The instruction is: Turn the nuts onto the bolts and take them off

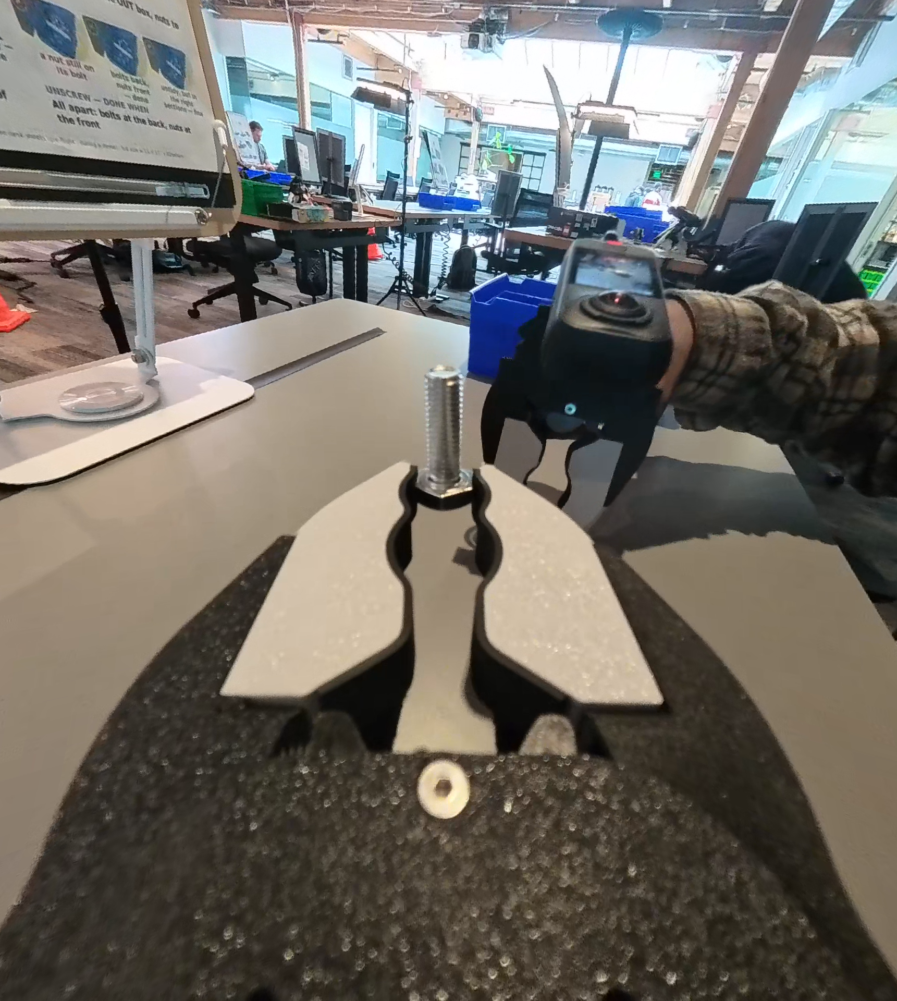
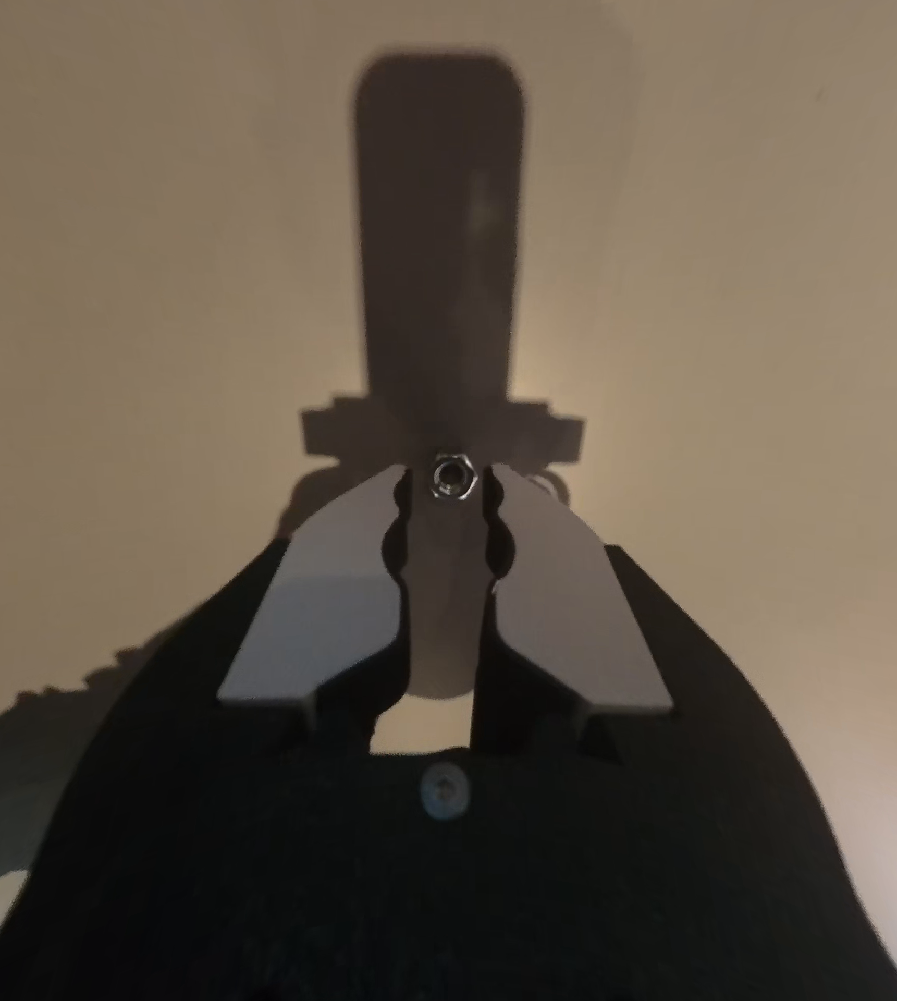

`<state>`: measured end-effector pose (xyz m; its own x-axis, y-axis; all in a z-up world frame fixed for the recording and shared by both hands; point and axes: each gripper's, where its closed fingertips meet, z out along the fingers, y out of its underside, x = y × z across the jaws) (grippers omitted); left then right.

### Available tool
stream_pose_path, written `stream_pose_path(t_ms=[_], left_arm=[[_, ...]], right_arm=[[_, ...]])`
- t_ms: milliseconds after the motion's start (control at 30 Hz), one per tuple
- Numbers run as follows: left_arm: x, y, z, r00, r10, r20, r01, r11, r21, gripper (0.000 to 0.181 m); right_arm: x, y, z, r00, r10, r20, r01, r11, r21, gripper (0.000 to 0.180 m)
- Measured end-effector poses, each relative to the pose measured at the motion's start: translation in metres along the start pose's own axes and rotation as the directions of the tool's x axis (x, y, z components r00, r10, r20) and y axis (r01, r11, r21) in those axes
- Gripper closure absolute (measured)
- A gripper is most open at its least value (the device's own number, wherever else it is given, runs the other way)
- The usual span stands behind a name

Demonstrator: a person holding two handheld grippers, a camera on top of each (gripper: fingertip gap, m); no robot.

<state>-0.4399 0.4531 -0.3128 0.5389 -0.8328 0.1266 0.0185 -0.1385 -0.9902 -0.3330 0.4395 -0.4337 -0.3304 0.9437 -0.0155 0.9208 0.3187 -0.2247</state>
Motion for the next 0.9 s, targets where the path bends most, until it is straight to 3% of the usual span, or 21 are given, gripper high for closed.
stream_pose_path(t_ms=[400,567,733,900], left_arm=[[0.001,0.008,0.004,1.0,0.013,-0.008,-0.013,0.999,-0.037,0.163],[0.014,0.018,0.013,0.997,0.056,-0.047,-0.06,0.994,-0.088,0.163],[0.032,0.023,0.023,0.992,0.093,-0.08,-0.103,0.986,-0.129,0.162],[0.039,0.028,0.028,0.99,0.115,-0.087,-0.127,0.979,-0.158,0.162]], right_arm=[[0.004,0.007,0.001,0.998,0.055,-0.003,-0.055,0.998,-0.001,0.162],[0.011,-0.006,-0.055,0.997,0.071,-0.023,-0.069,0.994,0.087,0.161],[0.01,-0.052,-0.121,0.999,-0.021,-0.031,0.026,0.988,0.152,0.162],[0.003,-0.094,-0.133,0.992,-0.125,-0.012,0.125,0.98,0.156,0.161]])
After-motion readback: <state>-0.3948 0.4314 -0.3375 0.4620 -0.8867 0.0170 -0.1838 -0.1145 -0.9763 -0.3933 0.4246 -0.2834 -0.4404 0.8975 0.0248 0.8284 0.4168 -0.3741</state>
